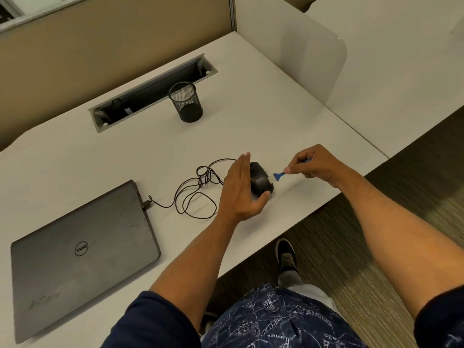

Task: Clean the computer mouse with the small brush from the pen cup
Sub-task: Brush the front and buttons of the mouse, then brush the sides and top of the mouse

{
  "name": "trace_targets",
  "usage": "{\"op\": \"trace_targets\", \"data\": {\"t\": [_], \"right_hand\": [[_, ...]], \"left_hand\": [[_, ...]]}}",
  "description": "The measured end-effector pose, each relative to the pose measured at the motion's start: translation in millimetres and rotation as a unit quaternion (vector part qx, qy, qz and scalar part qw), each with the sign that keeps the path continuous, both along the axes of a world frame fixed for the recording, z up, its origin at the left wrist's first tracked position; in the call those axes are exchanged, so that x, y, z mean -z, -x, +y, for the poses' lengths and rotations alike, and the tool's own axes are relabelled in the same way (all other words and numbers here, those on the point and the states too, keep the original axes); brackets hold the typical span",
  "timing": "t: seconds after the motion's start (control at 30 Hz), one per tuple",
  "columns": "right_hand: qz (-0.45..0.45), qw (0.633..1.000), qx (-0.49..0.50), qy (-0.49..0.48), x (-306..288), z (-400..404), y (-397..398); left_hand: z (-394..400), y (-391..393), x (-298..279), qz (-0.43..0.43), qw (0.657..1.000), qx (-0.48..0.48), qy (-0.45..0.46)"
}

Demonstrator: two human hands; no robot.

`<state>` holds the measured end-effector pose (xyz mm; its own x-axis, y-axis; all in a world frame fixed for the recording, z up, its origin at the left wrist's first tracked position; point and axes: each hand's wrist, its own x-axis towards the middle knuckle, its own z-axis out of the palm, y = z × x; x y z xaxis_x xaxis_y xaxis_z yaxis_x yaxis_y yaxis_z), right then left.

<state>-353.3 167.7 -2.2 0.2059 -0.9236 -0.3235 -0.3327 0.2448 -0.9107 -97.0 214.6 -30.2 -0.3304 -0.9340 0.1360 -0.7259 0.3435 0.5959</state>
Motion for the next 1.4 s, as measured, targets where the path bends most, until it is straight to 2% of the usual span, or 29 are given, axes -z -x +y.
{"op": "trace_targets", "data": {"t": [0.17,0.3,0.5,0.6,0.67,0.77,0.87,1.1,1.17,1.3,1.4], "right_hand": [[-0.057,0.998,-0.022,0.004,-5.1,-7.4,-16.5],[-0.068,0.997,-0.036,0.012,-8.0,-12.6,-28.5],[-0.131,0.99,-0.045,0.018,-8.9,-14.5,-39.2],[-0.178,0.983,-0.028,0.035,-10.4,-14.7,-43.3],[-0.178,0.982,-0.019,0.062,-12.2,-15.0,-47.7],[-0.158,0.981,-0.008,0.113,-16.0,-17.6,-56.9],[-0.13,0.98,-0.018,0.146,-19.4,-19.6,-66.9],[-0.125,0.983,-0.039,0.126,-17.1,-20.7,-69.9],[-0.074,0.988,-0.038,0.126,-12.4,-20.4,-68.0],[0.093,0.981,-0.079,0.15,1.8,-16.3,-61.0],[0.129,0.975,-0.13,0.122,8.4,-14.2,-55.7]], "left_hand": [[-1.6,21.4,-25.6,0.028,0.998,-0.013,0.054],[-4.4,34.2,-39.7,-0.026,0.994,0.025,0.1],[-8.6,35.0,-55.0,-0.013,0.997,-0.024,0.074],[-13.1,28.3,-57.0,0.045,0.994,-0.078,0.06],[-15.3,22.6,-53.8,0.046,0.991,-0.107,0.061],[-16.7,17.7,-50.3,0.024,0.983,-0.154,0.092],[-18.9,14.4,-54.6,0.042,0.985,-0.146,0.078],[-18.0,2.9,-60.4,0.126,0.982,-0.14,0.018],[-17.9,-2.8,-59.4,0.146,0.977,-0.156,0.011],[-15.6,-15.1,-57.8,0.199,0.96,-0.193,-0.028],[-13.5,-25.7,-57.1,0.236,0.944,-0.213,-0.088]]}}
